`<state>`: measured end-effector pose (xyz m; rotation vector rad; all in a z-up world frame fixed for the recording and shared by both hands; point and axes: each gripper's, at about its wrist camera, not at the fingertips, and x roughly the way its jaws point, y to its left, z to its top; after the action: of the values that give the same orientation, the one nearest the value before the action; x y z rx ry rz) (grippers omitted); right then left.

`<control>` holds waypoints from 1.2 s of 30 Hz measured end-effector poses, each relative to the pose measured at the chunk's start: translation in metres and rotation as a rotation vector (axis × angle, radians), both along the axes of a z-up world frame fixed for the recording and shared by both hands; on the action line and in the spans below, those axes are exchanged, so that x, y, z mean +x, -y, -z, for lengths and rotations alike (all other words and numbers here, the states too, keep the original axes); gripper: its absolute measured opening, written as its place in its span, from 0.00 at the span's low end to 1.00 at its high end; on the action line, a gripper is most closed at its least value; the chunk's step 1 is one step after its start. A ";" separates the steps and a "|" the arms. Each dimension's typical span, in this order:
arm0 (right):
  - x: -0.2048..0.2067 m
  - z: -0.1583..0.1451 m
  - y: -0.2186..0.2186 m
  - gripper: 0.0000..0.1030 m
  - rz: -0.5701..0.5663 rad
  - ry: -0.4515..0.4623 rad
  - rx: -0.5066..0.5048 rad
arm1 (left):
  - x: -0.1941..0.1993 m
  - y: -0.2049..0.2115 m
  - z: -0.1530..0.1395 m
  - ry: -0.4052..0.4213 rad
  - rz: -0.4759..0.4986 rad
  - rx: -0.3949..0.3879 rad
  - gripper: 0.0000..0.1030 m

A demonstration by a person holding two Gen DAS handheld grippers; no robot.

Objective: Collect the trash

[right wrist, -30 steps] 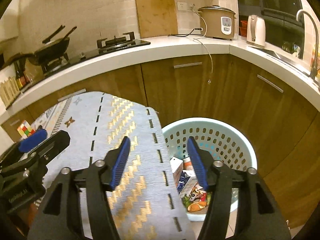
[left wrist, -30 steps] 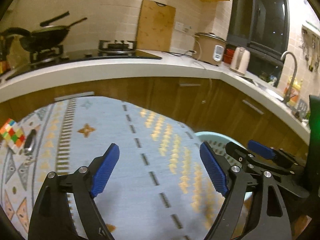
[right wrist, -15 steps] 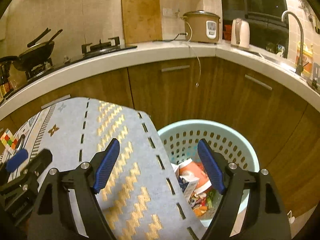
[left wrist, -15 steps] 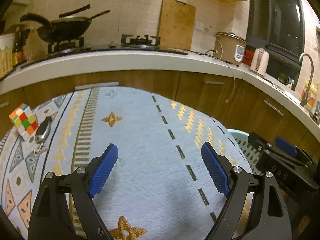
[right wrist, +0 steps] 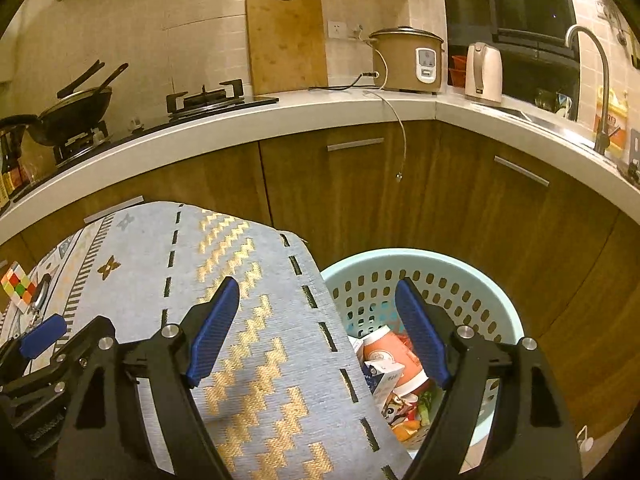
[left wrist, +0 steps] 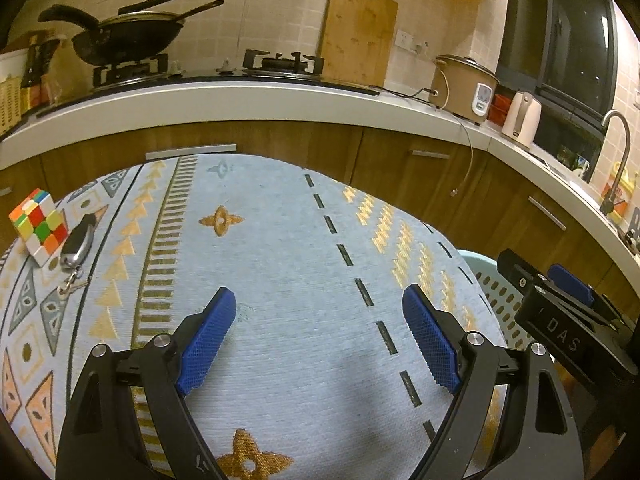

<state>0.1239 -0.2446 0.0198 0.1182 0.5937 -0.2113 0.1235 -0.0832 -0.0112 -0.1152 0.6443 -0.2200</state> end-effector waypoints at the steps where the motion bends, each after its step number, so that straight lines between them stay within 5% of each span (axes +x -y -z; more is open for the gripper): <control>1: 0.000 -0.001 0.000 0.74 0.004 0.001 -0.004 | 0.000 -0.001 0.000 -0.003 -0.001 -0.003 0.81; 16: -0.018 -0.016 -0.022 0.77 0.008 0.134 -0.027 | 0.002 -0.009 0.001 -0.016 -0.030 -0.027 0.81; 23: -0.016 -0.015 -0.016 0.77 0.026 0.126 0.001 | 0.003 -0.022 0.002 -0.024 -0.121 -0.045 0.81; 36: -0.015 -0.015 -0.018 0.78 0.021 0.118 -0.015 | 0.005 -0.020 0.003 -0.035 -0.110 -0.040 0.81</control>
<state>0.1093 -0.2265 0.0346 0.1215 0.4740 -0.2279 0.1287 -0.0630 -0.0140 -0.1928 0.6664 -0.1248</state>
